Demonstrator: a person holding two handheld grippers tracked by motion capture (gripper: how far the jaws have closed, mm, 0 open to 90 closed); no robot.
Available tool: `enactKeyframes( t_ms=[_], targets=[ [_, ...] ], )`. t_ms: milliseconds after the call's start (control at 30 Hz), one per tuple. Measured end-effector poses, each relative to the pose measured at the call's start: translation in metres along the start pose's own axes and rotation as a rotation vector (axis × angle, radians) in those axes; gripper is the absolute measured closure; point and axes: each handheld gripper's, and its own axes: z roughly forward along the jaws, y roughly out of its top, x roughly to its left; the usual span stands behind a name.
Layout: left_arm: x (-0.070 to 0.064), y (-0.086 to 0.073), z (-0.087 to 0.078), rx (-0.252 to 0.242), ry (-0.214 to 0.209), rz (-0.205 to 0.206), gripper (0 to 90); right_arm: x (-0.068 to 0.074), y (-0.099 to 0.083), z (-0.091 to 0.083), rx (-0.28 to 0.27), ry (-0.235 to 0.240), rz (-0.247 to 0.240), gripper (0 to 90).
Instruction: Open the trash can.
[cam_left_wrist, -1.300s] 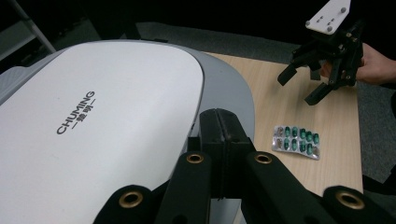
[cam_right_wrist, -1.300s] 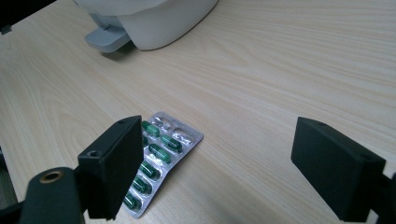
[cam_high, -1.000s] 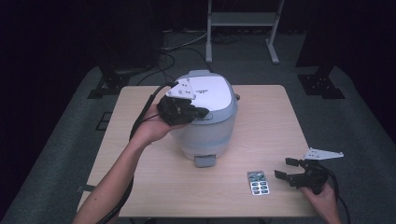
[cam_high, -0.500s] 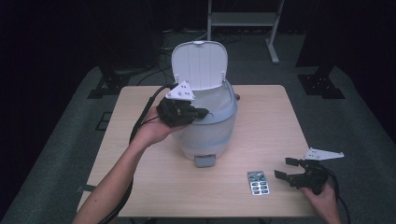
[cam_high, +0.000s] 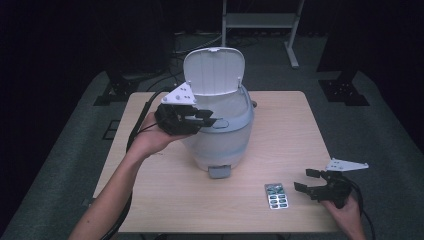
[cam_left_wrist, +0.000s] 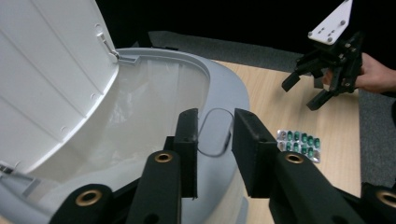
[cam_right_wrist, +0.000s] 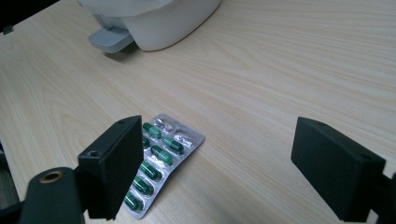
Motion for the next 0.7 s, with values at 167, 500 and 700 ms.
enactKeyframes(
  t_ms=[167,500,700],
  targets=[
    [-0.002,-0.009,-0.013,-0.015,-0.006,-0.015,63.3,-0.001,0.000,-0.002,0.001,-0.002,-0.005,15.6],
    [-0.001,-0.032,-0.033,-0.027,0.021,-0.057,48.6,-0.001,0.002,-0.001,0.033,-0.007,0.003,15.6],
    [-0.002,-0.048,-0.042,-0.030,0.055,-0.076,42.6,0.004,0.005,0.001,0.033,0.009,0.003,15.6]
  ],
)
